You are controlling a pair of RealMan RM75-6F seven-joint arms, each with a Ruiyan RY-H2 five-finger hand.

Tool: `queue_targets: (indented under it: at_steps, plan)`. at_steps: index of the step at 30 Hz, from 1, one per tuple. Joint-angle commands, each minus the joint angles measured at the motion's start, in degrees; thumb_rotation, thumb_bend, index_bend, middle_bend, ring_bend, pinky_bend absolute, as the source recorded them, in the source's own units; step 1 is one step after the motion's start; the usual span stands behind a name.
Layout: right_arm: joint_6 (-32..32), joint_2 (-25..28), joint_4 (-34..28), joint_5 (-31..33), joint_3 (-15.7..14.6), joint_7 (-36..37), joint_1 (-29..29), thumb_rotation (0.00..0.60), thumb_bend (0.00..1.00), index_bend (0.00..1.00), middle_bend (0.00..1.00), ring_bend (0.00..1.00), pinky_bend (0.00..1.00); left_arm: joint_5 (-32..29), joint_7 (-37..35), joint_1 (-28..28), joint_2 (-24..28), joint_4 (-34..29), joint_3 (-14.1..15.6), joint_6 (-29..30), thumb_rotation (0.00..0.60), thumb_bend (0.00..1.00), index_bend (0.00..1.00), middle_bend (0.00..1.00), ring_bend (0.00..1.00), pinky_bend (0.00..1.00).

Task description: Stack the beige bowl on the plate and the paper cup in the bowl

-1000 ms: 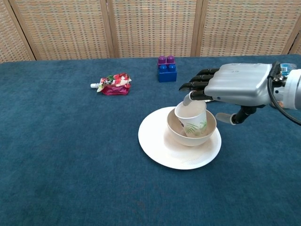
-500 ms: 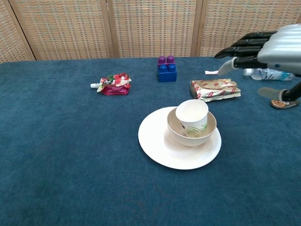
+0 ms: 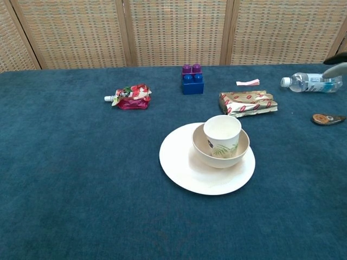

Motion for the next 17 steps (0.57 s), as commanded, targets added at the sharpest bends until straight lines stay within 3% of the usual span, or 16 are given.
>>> queue_targets:
  at_steps: [1,11,17]
  plan:
    - [2.46,-3.33,4.41,3.42,0.01,4.17,-3.82,0.600,0.00,0.00,0.00,0.00,0.00,1.00,-0.42,0.29,0.22,-0.18,0.33,0.71,0.600,0.00,0.00,0.00,0.00,0.00]
    - [11.34,-8.58,5.40,6.28,1.96,9.98,-11.30,0.600,0.00,0.00,0.00,0.00,0.00,3.54,-1.24,1.12,0.48,-0.04,0.99,2.84,0.600,0.00,0.00,0.00,0.00,0.00]
    - [15.41,-9.96,2.52,8.17,3.45,5.96,-15.03,0.600,0.00,0.00,0.00,0.00,0.00,4.90,-0.71,1.77,0.09,0.24,0.95,5.01,0.600,0.00,0.00,0.00,0.00,0.00]
